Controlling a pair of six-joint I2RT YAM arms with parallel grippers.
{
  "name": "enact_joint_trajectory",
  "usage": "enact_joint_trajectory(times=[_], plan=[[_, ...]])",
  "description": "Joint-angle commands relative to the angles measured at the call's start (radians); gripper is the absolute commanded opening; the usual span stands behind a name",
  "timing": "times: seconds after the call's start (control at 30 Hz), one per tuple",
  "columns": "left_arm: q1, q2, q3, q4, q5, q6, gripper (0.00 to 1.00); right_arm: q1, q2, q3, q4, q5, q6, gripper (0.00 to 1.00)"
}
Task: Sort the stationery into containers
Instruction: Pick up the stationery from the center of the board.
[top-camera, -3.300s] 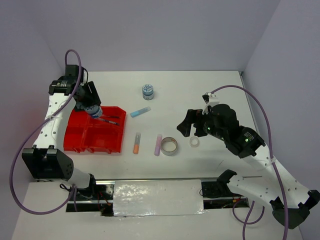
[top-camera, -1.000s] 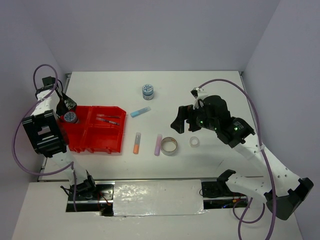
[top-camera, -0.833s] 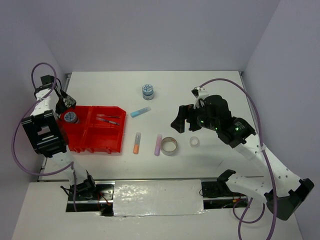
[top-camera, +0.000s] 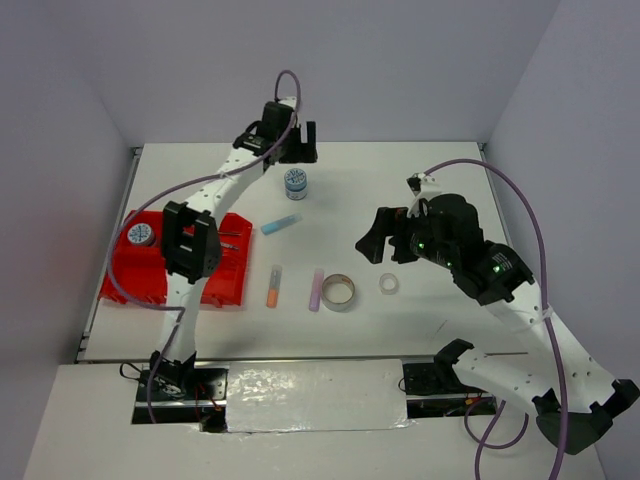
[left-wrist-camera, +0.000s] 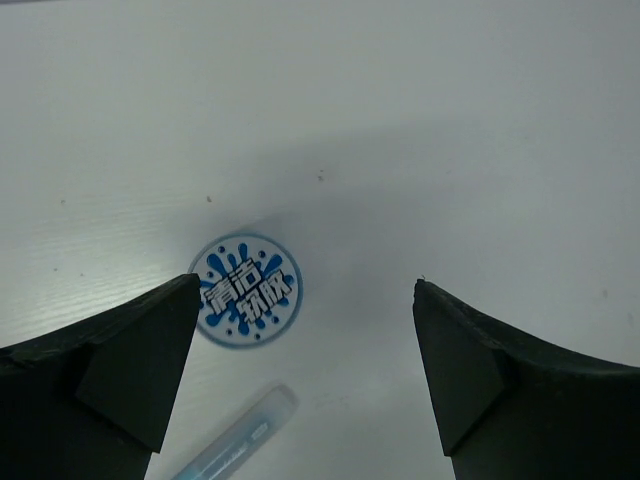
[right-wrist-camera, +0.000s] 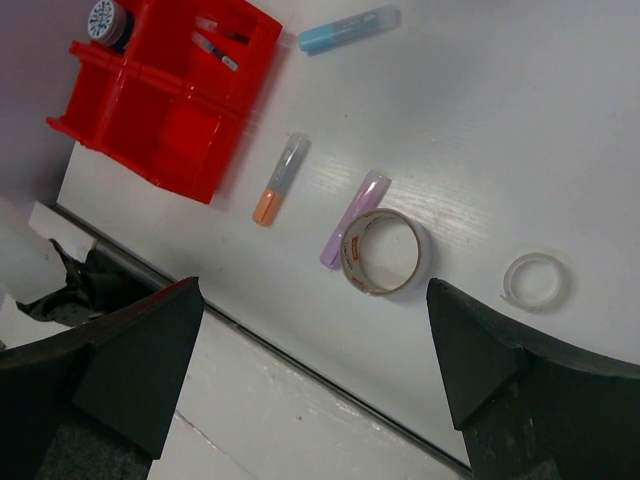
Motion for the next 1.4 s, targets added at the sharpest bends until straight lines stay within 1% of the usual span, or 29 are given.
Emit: enact_joint_trajectory(times=[0.0,0.07,0.13,0.2,0.27,0.3,0.5,0.73,0.8,0.83,0.9,0.93,1.0,1.03,1.07,1.1,1.13,1.2,1.23,1.3,1.33,1.37], plan=[[-0.010,0.100,0.100,0.090,-0.089,0.023,0.99,-0.007,-0.022,0.067,-0.040,-0.045,-0.038,1.00],[-0.021,0.140,0.128,0.093,-0.103,0.027,0.99,-0.006,-0.028,0.069,-0.050,-0.051,-0.045,1.00],[-0.033,0.181,0.154,0.084,-0.162,0.050,0.99,-0.009,-0.034,0.066,-0.057,-0.049,-0.046,1.00],[-0.049,0.194,0.145,0.084,-0.199,0.070,0.99,-0.009,-0.031,0.066,-0.066,-0.052,-0.049,1.00],[-0.050,0.201,0.119,0.089,-0.207,0.073,0.99,-0.009,-0.028,0.066,-0.069,-0.052,-0.058,1.00],[-0.053,0.203,0.099,0.089,-0.240,0.087,0.99,-0.009,-0.022,0.063,-0.069,-0.051,-0.058,1.00],[-0.055,0.203,0.061,0.076,-0.235,0.128,0.99,-0.007,0.021,0.068,-0.038,-0.063,-0.057,1.00],[-0.055,0.211,0.021,0.055,-0.229,0.124,0.99,-0.009,0.072,0.107,-0.017,-0.069,-0.060,1.00],[-0.052,0.214,0.016,0.053,-0.225,0.127,0.93,-0.009,0.072,0.103,-0.011,-0.068,-0.055,1.00],[-0.052,0.214,0.015,0.055,-0.221,0.127,0.87,-0.009,0.069,0.098,-0.009,-0.066,-0.054,1.00],[-0.044,0.214,0.015,0.058,-0.203,0.127,0.78,-0.009,0.066,0.089,-0.004,-0.069,-0.048,1.00],[-0.041,0.212,0.018,0.058,-0.184,0.118,0.61,-0.009,0.062,0.086,-0.003,-0.068,-0.045,1.00],[-0.032,0.212,0.024,0.050,-0.173,0.109,0.44,-0.009,0.061,0.080,-0.004,-0.065,-0.043,1.00],[-0.029,0.209,0.030,0.043,-0.167,0.098,0.21,-0.010,0.061,0.081,-0.004,-0.063,-0.040,1.00],[-0.027,0.200,0.044,0.038,-0.152,0.095,0.08,-0.010,0.061,0.084,-0.006,-0.063,-0.040,1.00],[-0.026,0.192,0.054,0.015,-0.149,0.090,0.00,-0.007,0.061,0.087,-0.009,-0.063,-0.042,1.00],[-0.027,0.180,0.068,0.001,-0.149,0.080,0.00,-0.009,0.062,0.091,-0.009,-0.060,-0.042,1.00],[-0.027,0.091,0.059,0.000,-0.156,0.069,0.00,-0.009,0.067,0.097,-0.009,-0.059,-0.048,1.00],[-0.024,-0.002,0.015,0.012,-0.161,0.060,0.00,-0.009,0.075,0.098,-0.006,-0.060,-0.049,1.00],[-0.001,-0.097,-0.025,0.035,-0.169,0.041,0.00,-0.009,0.081,0.095,0.009,-0.071,-0.049,1.00],[0.016,-0.177,-0.037,0.021,-0.163,0.005,0.00,-0.009,0.087,0.083,0.017,-0.077,-0.048,1.00],[0.034,-0.209,-0.039,0.003,-0.153,-0.019,0.00,-0.009,0.090,0.077,0.025,-0.085,-0.040,1.00]])
